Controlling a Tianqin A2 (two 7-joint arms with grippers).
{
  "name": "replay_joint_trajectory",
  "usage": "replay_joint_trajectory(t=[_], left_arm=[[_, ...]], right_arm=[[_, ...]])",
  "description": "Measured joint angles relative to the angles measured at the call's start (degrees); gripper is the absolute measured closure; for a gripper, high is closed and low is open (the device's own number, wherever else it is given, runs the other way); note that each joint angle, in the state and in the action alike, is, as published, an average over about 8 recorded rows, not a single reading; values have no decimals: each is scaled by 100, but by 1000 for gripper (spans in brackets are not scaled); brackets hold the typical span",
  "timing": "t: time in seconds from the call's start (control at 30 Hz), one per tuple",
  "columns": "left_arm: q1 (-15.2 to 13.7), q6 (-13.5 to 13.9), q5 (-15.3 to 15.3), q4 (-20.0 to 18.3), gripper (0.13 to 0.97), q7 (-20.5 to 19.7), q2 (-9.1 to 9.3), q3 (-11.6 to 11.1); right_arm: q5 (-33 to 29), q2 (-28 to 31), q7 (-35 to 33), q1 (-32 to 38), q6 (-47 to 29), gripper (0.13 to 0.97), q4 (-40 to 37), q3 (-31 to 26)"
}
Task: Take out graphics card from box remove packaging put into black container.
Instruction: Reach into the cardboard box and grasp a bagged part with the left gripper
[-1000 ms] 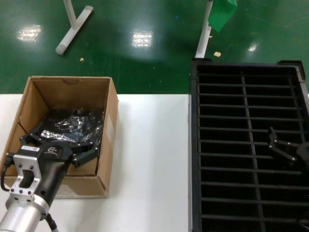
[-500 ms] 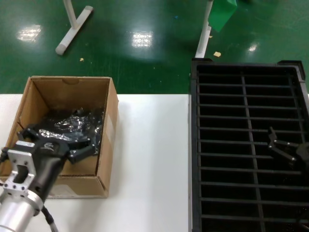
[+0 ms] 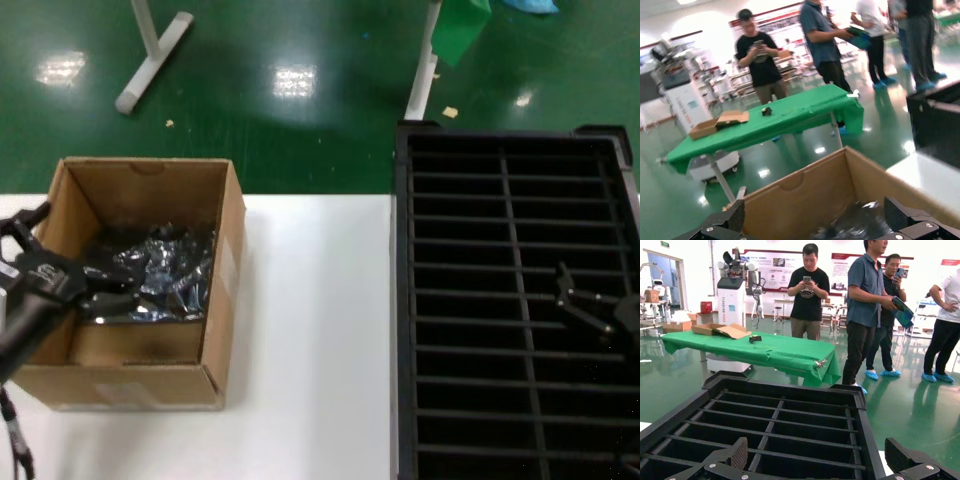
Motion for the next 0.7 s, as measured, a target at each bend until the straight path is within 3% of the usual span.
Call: replay_joint_trajectory(t=[0.17, 0.33, 0.53, 0.7], left_arm=[[-819, 994, 188, 1188, 132, 1223, -115, -106], [-1767, 1758, 653, 2499, 132, 2525, -164, -92], [-2832, 2378, 1034, 3920, 132, 4056, -115, 18], [-3347, 2609, 1054, 4598, 132, 5137, -91, 221]], right_arm=[[0, 0, 0, 0, 0, 129, 0, 0], [0, 0, 0, 0, 0, 129, 0, 0], [0, 0, 0, 0, 0, 129, 0, 0], [0, 0, 0, 0, 0, 129, 0, 0]])
